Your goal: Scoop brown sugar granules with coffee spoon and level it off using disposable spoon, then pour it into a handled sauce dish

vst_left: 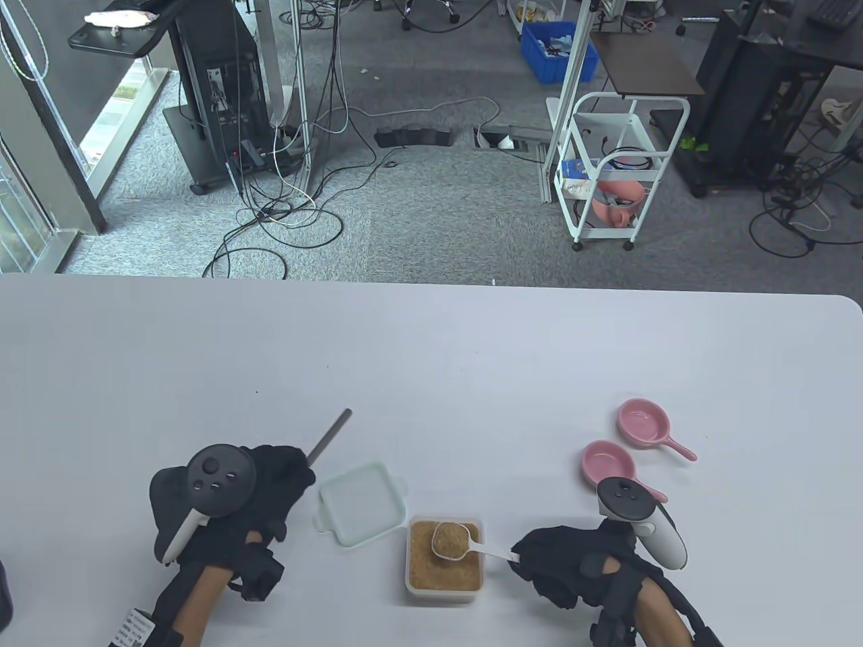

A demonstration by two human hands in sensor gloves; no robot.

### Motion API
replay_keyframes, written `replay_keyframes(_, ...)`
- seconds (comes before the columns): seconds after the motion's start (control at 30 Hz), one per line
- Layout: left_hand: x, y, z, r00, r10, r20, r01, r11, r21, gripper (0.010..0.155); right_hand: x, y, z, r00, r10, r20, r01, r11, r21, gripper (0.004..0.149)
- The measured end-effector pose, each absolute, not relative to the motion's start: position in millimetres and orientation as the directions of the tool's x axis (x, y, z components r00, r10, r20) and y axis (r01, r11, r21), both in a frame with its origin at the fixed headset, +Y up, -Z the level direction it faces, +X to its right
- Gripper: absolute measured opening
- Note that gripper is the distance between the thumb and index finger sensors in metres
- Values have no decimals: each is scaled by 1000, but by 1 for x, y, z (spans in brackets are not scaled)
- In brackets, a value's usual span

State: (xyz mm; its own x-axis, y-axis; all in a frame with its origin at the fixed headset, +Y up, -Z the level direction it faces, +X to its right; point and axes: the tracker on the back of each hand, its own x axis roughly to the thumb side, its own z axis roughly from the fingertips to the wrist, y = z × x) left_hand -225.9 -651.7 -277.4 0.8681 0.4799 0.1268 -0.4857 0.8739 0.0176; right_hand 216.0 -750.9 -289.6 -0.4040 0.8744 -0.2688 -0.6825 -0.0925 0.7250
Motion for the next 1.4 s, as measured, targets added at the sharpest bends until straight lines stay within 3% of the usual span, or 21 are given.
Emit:
replay_keyframes(0.2,-169,-657,-258,841,418,343,-391,908,-147,43,216,-751,-289,-406,873,-270,-680,-92,727,43)
replay_keyframes(0.5,-119,-674,-237,768,348,538,-288,937,-196,42,216,-751,-289,-398,876,-273,-679,-81,730,43)
replay_keyframes(0.67,-111,-681,-234,758,338,557,-275,941,-195,42,216,-750,-289,-392,878,-276,-676,-71,733,43)
replay_keyframes(0.97,-104,-684,-229,794,184,579,-182,981,-62,42,215,-750,-289,-390,878,-279,-672,-64,738,43)
replay_keyframes(1.4,-103,-688,-230,803,162,573,-155,986,-62,42,215,-750,-289,-396,875,-280,-668,-64,742,43)
